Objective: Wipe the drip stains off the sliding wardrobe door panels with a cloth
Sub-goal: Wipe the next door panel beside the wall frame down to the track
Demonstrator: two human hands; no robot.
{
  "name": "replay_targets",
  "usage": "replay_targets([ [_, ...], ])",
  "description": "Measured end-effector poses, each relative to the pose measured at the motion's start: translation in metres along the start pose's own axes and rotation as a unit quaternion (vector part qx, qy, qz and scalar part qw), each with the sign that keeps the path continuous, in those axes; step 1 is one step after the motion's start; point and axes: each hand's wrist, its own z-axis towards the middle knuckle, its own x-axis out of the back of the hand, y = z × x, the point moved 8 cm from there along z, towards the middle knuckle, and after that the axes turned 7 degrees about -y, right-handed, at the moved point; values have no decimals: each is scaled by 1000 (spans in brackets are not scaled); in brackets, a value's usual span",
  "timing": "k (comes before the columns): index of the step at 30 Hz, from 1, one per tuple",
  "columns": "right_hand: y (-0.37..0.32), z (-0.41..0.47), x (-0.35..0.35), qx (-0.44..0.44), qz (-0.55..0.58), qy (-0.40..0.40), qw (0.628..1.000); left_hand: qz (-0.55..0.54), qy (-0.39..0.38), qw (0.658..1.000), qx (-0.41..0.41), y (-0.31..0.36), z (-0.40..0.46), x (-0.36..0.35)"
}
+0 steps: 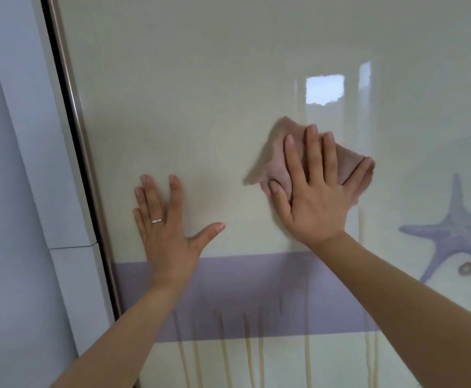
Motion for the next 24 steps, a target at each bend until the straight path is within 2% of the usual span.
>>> replay_targets([
  [3,-12,-55,-11,20,2,-23,1000,-3,-5,1000,-1,0,0,1],
  [6,-25,-124,-20,111,-7,-91,990,5,-9,1000,6,1,0,2],
  [8,-20,-111,-18,145,0,-85,986,7,-10,1000,7,1,0,2],
  [12,1,-32,-5,64,7,-14,998,4,-11,1000,6,3,0,3],
  [15,8,-58,-11,7,11,-19,1000,-5,-21,1000,9,4,0,3],
  [19,8,-142,-21,37,-11,-104,994,-6,-32,999,15,8,-1,5],
  [21,13,-127,-19,55,-10,-102,993,-5,-38,999,15,9,-1,5],
  [24,25,-70,-8,16,-3,-67,998,-7,-30,999,13,7,0,4],
])
